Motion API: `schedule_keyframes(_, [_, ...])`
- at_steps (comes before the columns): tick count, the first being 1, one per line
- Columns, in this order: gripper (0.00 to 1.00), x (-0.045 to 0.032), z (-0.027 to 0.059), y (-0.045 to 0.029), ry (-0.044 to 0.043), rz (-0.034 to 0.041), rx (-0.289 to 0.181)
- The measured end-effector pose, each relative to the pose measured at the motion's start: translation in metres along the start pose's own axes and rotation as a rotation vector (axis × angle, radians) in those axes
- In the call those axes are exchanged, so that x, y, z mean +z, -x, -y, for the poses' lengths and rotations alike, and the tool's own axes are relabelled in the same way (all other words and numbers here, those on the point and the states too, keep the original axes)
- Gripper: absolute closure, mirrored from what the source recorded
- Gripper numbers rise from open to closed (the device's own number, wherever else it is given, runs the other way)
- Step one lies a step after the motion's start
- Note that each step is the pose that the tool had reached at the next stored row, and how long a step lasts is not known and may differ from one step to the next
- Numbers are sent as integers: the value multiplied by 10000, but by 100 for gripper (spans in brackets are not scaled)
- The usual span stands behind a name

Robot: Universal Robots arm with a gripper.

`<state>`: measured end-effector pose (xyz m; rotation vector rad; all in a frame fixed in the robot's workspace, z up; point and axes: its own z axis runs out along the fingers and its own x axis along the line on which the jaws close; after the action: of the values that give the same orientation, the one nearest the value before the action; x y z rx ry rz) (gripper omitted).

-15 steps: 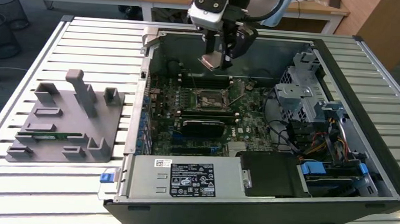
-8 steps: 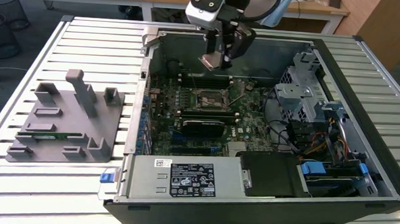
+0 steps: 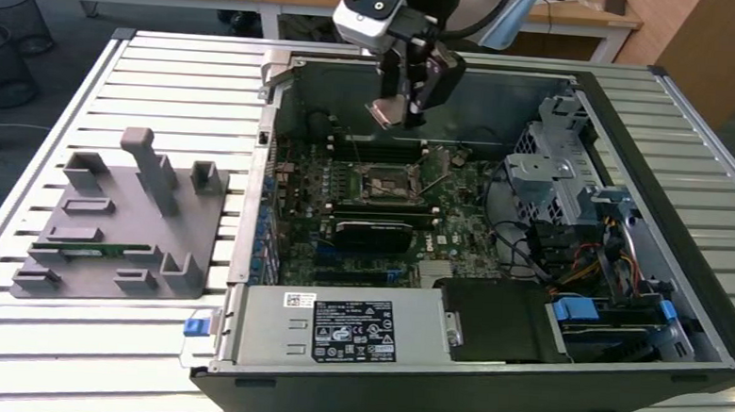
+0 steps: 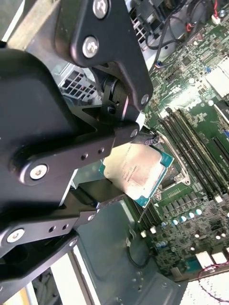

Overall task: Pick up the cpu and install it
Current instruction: 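Place the cpu into insertion slot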

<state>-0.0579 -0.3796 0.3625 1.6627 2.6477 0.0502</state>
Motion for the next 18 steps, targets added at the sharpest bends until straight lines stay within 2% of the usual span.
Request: schedule_keyframes(18, [47, 15, -16, -30, 16, 85, 2042])
